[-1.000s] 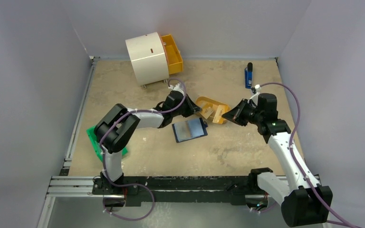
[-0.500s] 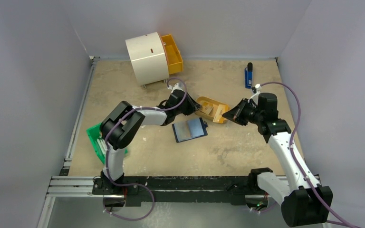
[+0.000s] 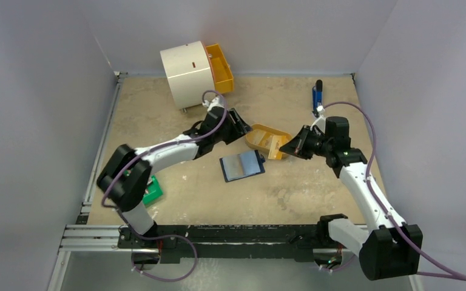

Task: Put the credit cards into the card holder
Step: Insert the credit card into the card holder.

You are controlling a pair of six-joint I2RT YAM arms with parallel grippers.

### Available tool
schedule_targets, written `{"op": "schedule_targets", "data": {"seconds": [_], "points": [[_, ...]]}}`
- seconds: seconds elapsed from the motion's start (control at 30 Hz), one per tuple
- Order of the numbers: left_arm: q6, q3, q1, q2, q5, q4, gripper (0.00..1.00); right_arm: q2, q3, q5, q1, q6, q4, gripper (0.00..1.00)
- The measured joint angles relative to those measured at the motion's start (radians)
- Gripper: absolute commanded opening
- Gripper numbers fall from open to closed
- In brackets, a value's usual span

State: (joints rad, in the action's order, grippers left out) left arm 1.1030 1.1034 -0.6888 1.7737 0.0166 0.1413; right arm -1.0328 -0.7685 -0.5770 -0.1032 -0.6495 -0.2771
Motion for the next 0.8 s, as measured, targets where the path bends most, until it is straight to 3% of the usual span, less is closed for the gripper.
{"op": "schedule_targets", "data": {"seconds": [0.2, 0.3, 0.5, 0.8], "points": [[-0.079, -0.138, 0.000, -0.334, 0.108, -0.160, 0.50, -0.068, -0.003, -0.008, -0.124, 0.056, 0.012, 0.00], [-0.104, -0.245, 0.000, -0.420, 0.128, -0.184, 0.49, -0.153, -0.018, 0.011, -0.203, 0.075, 0.016, 0.00], [-0.128, -0.434, 0.000, -0.397, 0.117, -0.235, 0.47, -0.323, -0.021, 0.036, -0.233, 0.078, 0.084, 0.00], [-0.158, -0.436, 0.000, -0.316, 0.119, -0.231, 0.44, -0.478, -0.045, 0.011, -0.244, 0.083, 0.188, 0.00]]}}
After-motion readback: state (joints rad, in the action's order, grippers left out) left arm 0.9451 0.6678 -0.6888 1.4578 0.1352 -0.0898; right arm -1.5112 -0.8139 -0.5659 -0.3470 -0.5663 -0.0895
